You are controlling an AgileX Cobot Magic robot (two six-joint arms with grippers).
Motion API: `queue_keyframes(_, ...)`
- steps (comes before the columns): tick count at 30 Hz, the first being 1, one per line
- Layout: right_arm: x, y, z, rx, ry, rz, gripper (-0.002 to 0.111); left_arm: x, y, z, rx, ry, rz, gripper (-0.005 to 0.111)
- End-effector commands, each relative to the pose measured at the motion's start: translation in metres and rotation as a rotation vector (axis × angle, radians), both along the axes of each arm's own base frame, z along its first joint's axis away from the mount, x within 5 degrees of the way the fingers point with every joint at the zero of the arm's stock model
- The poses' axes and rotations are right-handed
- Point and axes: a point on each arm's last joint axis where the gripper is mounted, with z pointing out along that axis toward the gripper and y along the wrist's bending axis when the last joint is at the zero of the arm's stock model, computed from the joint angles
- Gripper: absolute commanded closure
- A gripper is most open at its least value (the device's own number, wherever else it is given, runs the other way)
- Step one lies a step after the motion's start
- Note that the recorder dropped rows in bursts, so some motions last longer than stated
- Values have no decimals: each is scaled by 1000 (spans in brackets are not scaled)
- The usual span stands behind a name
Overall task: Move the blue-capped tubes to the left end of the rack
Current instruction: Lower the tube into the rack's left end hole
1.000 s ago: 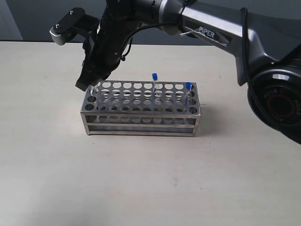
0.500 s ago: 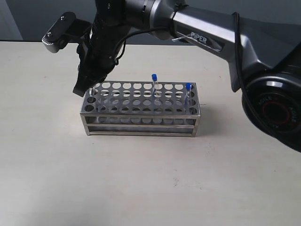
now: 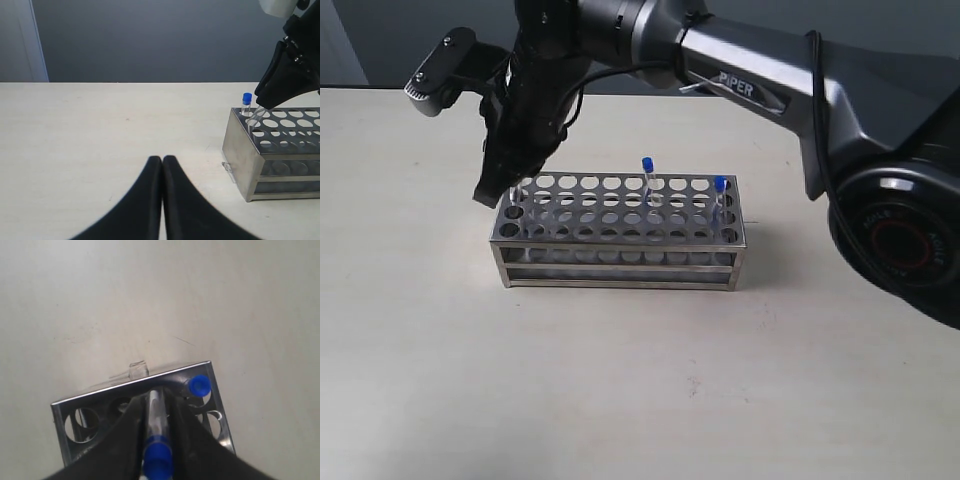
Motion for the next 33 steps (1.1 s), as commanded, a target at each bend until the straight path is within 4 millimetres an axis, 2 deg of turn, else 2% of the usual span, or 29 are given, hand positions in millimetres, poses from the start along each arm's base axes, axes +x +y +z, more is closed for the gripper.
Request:
queue_keyframes(1, -8, 5, -21, -55, 39, 5, 109, 0, 0, 2, 3, -6, -7, 106)
queue_keyframes(8, -12, 15, -13, 36, 59, 14, 109, 0, 0, 2, 3, -6, -7, 106)
queue_keyframes(14, -11, 12, -12, -19, 20, 20, 109, 0, 0, 2, 3, -6, -7, 106)
queue_keyframes(23, -8, 13, 17, 13, -14, 1, 109, 0, 0, 2, 3, -6, -7, 106)
queue_keyframes(33, -6, 14, 18, 27, -24, -21, 109, 0, 0, 2, 3, -6, -7, 106)
